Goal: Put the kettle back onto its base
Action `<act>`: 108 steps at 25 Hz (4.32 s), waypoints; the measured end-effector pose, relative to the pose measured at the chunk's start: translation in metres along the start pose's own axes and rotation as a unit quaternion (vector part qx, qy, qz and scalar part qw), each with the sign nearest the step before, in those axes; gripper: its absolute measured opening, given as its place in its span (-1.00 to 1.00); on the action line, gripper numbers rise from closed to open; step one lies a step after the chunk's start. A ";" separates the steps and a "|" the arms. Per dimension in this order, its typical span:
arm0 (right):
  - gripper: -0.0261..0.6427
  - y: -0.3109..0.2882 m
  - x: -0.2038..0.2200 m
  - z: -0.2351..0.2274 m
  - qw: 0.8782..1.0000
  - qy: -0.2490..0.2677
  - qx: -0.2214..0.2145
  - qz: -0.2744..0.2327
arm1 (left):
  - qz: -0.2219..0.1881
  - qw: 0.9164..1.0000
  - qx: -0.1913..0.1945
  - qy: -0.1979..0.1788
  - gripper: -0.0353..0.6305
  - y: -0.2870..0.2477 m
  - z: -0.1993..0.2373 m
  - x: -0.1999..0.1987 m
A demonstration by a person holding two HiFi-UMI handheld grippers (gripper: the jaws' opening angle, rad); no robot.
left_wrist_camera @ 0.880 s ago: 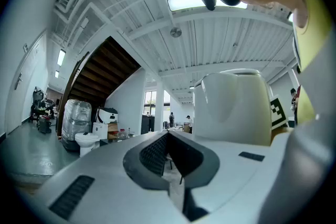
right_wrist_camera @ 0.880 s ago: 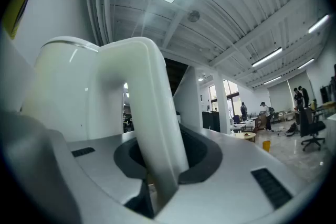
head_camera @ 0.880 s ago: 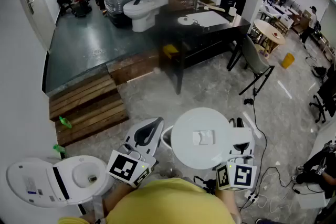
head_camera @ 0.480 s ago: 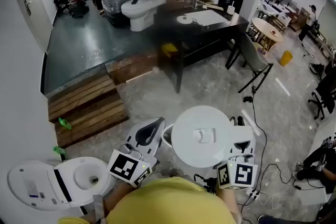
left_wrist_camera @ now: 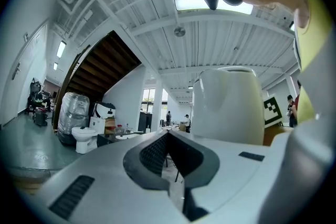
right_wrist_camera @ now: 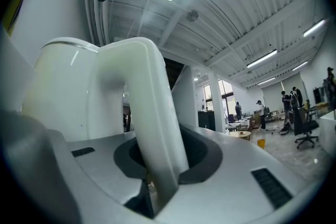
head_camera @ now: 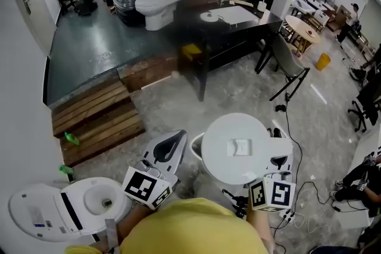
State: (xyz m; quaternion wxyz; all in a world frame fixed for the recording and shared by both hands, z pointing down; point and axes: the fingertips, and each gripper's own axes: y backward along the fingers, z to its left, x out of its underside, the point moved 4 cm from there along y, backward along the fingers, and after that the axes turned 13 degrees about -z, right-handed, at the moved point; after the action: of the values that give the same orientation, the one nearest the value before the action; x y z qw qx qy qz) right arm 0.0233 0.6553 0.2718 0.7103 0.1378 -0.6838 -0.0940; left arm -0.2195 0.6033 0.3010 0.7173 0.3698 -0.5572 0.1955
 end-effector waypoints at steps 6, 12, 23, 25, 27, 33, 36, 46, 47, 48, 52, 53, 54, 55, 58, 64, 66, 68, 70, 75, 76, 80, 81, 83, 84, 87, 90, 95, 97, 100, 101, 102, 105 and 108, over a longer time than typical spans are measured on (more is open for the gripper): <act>-0.66 -0.034 0.019 -0.006 1.000 -0.005 -0.003 -0.001 | -0.003 1.000 -0.003 0.002 -0.88 -0.028 0.024 0.016; -0.66 -0.099 0.041 -0.031 1.000 -0.016 -0.009 -0.013 | -0.015 1.000 -0.007 -0.010 -0.88 -0.091 0.055 0.029; -0.66 -0.220 0.069 -0.077 0.999 -0.018 -0.031 -0.018 | -0.021 0.999 -0.024 -0.021 -0.88 -0.208 0.104 0.044; -0.66 -0.237 0.077 -0.084 0.999 -0.021 -0.036 -0.017 | -0.022 0.999 -0.030 -0.022 -0.88 -0.223 0.111 0.049; -0.66 -0.250 0.082 -0.091 0.999 -0.023 -0.041 -0.015 | -0.021 0.999 -0.035 -0.022 -0.88 -0.235 0.116 0.054; -0.66 -0.278 0.096 -0.102 0.999 -0.026 -0.044 -0.007 | -0.011 0.999 -0.041 -0.021 -0.88 -0.259 0.127 0.064; -0.66 -0.291 0.103 -0.104 0.999 -0.029 -0.042 -0.003 | -0.008 0.999 -0.042 -0.023 -0.88 -0.271 0.136 0.067; -0.66 -0.346 0.119 -0.102 0.999 -0.023 -0.028 0.004 | -0.004 1.000 -0.019 -0.012 -0.88 -0.323 0.182 0.076; -0.66 -0.353 0.120 -0.102 0.999 -0.023 -0.025 0.003 | -0.003 1.000 -0.015 -0.011 -0.88 -0.330 0.187 0.077; -0.66 -0.360 0.121 -0.102 0.999 -0.023 -0.022 0.002 | -0.002 1.000 -0.012 -0.010 -0.88 -0.336 0.193 0.077; -0.66 -0.390 0.132 -0.096 1.000 -0.028 -0.009 -0.002 | -0.001 1.000 0.003 -0.009 -0.88 -0.358 0.222 0.080; -0.66 -0.398 0.134 -0.094 1.000 -0.028 -0.006 -0.003 | -0.001 1.000 0.007 -0.009 -0.88 -0.363 0.230 0.081; -0.66 -0.405 0.137 -0.092 1.000 -0.027 -0.003 -0.004 | -0.002 1.000 0.010 -0.009 -0.88 -0.368 0.238 0.082; -0.66 -0.411 0.139 -0.089 1.000 -0.024 0.000 -0.005 | -0.003 1.000 0.014 -0.009 -0.88 -0.373 0.245 0.082; -0.66 -0.429 0.145 -0.082 1.000 -0.020 0.010 -0.006 | -0.005 1.000 0.024 -0.010 -0.88 -0.386 0.266 0.082; -0.65 -0.454 0.161 -0.068 1.000 -0.016 0.022 0.000 | 0.002 0.999 0.039 -0.002 -0.88 -0.400 0.301 0.092; -0.65 -0.463 0.165 -0.065 1.000 -0.014 0.022 0.003 | 0.004 0.999 0.038 0.002 -0.88 -0.405 0.310 0.095; -0.65 -0.473 0.168 -0.063 1.000 -0.014 0.021 0.005 | 0.008 0.999 0.037 0.004 -0.88 -0.410 0.319 0.098; -0.65 -0.485 0.173 -0.062 1.000 -0.015 0.019 0.004 | 0.008 0.999 0.034 0.006 -0.88 -0.418 0.328 0.101; -0.65 -0.521 0.190 -0.063 1.000 -0.019 0.014 0.000 | 0.005 1.000 0.027 0.005 -0.88 -0.441 0.355 0.112; -0.65 -0.529 0.193 -0.064 1.000 -0.020 0.013 -0.001 | 0.005 1.000 0.026 0.005 -0.88 -0.446 0.360 0.115; -0.65 -0.562 0.206 -0.069 1.000 -0.024 0.006 -0.002 | 0.002 1.000 0.022 0.003 -0.88 -0.471 0.380 0.122; -0.65 -0.571 0.209 -0.071 1.000 -0.025 0.005 -0.004 | 0.000 1.000 0.021 0.001 -0.88 -0.479 0.385 0.123; -0.65 -0.589 0.214 -0.075 1.000 -0.025 0.003 -0.007 | -0.002 1.000 0.020 -0.001 -0.88 -0.494 0.394 0.125; -0.65 -0.598 0.216 -0.077 1.000 -0.026 0.004 -0.007 | -0.001 1.000 0.020 -0.001 -0.88 -0.501 0.398 0.126; -0.65 -0.622 0.223 -0.085 1.000 -0.026 0.002 -0.006 | 0.001 1.000 0.017 0.001 -0.88 -0.520 0.408 0.130; -0.65 -0.648 0.228 -0.095 1.000 -0.026 0.000 -0.008 | 0.001 1.000 0.010 0.000 -0.88 -0.542 0.420 0.133; -0.65 -0.686 0.241 -0.114 1.000 -0.028 -0.004 -0.011 | 0.002 1.000 0.001 -0.003 -0.88 -0.576 0.434 0.142; -0.65 -0.701 0.246 -0.122 0.999 -0.031 -0.008 -0.011 | 0.003 1.000 -0.005 -0.005 -0.88 -0.590 0.438 0.146; -0.65 -0.726 0.252 -0.132 0.999 -0.034 -0.017 -0.013 | 0.004 1.000 -0.010 -0.009 -0.88 -0.611 0.445 0.151; -0.65 -0.734 0.254 -0.135 0.999 -0.034 -0.020 -0.014 | 0.003 1.000 -0.013 -0.010 -0.88 -0.618 0.448 0.152; -0.65 -0.741 0.257 -0.138 0.999 -0.035 -0.023 -0.015 | 0.002 1.000 -0.015 -0.011 -0.88 -0.625 0.450 0.154; -0.65 -0.759 0.264 -0.146 0.999 -0.040 -0.032 -0.015 | -0.001 1.000 -0.021 -0.014 -0.88 -0.641 0.455 0.159; -0.65 -0.774 0.270 -0.153 0.998 -0.042 -0.039 -0.014 | 0.000 1.000 -0.028 -0.014 -0.88 -0.653 0.457 0.163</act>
State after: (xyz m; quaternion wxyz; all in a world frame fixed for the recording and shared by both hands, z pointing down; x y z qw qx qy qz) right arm 0.2310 -0.1520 0.2725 0.6841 0.1158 -0.7071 -0.1361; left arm -0.0170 -0.1846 0.2990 0.7198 0.3524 -0.5720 0.1746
